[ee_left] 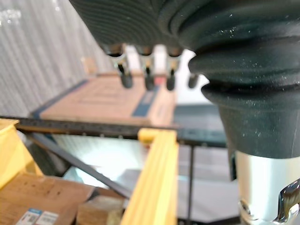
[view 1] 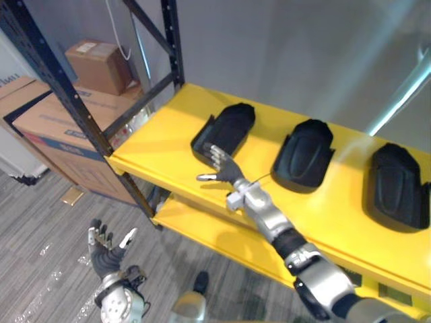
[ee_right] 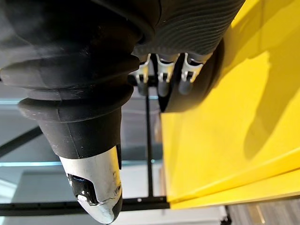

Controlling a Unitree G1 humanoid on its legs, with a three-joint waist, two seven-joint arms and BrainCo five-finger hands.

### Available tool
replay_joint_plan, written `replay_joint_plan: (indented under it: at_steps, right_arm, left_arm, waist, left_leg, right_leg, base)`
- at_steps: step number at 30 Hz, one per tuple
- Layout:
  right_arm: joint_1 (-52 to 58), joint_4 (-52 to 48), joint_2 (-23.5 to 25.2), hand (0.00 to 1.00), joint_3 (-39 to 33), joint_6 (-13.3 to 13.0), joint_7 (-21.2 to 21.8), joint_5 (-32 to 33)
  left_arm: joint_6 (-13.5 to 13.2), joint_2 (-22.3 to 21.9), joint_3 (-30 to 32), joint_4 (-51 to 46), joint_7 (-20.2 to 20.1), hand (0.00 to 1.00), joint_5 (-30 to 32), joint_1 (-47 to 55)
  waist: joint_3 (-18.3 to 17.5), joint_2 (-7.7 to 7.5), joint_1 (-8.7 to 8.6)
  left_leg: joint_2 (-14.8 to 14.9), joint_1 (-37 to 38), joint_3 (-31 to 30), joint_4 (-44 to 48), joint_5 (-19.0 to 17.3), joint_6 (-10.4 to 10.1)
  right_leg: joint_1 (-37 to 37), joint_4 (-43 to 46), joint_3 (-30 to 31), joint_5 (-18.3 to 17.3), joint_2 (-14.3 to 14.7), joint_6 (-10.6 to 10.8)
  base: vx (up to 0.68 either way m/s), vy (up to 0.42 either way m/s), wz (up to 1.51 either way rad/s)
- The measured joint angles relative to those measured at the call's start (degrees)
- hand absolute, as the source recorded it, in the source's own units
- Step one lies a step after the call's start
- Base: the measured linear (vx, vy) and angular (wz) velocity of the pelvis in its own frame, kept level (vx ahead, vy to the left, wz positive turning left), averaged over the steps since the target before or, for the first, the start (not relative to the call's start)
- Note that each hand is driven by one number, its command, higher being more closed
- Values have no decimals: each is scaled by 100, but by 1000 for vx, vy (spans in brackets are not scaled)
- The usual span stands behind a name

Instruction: Walk over and take plastic housings, then place them on the shelf

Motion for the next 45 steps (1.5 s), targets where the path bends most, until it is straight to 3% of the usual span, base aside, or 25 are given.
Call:
replay_joint_plan:
  at_steps: [16,28,30,33,35,37,41,45]
  right_arm:
    - [-149,97,-30,0,-247,122,-455,-274]
    - [-348,-10,-90,0,-267,112,-341,-435]
    - [-303,-403,-119,0,-266,112,-216,-425]
    - [221,-1993,-226,0,-353,-3,-58,-434]
    - [879,-3449,-388,0,-502,-289,63,-428]
    - [1292,-4297,-559,0,-643,-418,120,-417]
    - [2115,-5292,-706,0,-1115,-662,89,-374]
    - [2893,-6021,-790,0,-1958,-908,-261,-374]
  left_arm:
    - [0,-1,4,0,13,0,-39,-12]
    - [-9,0,10,0,13,0,-42,-15]
    - [-40,0,46,0,16,0,-42,-17]
    - [-89,0,152,23,15,0,-40,-9]
    - [-121,-1,316,106,23,0,-41,-8]
    - [-121,2,342,168,55,0,-44,4]
    - [-121,3,253,267,81,0,-117,-41]
    - [-117,3,223,558,81,0,-341,-129]
  waist:
    - [49,62,-1]
    - [117,6,-12]
    - [152,-36,-43]
    - [212,-120,-176]
    - [225,-193,-308]
    - [212,-232,-398]
    - [211,-263,-706]
    - [182,-301,-1000]
  left_leg:
    - [23,0,21,4,0,1]
    - [43,3,91,2,-5,4]
    - [51,-7,129,1,-13,11]
    - [49,-7,212,1,-44,39]
    - [49,7,359,2,-75,55]
    - [74,37,571,3,-88,60]
    - [120,199,993,-8,-171,92]
    - [163,319,1282,-12,-286,106]
  right_leg:
    - [2,-25,7,11,0,16]
    - [-17,-39,33,20,-4,28]
    - [-50,-42,66,23,-6,28]
    - [-99,-37,186,30,-28,34]
    - [-168,-21,335,51,-63,54]
    - [-243,25,522,150,-86,95]
    - [-321,4,927,246,-94,92]
    - [-386,-78,1226,249,-87,73]
  base:
    - [0,0,0]
    - [0,0,-2]
    - [-2,0,-9]
    - [12,6,-13]
    - [34,10,-29]
    - [41,9,-45]
    - [-10,20,-57]
    - [-51,26,-40]
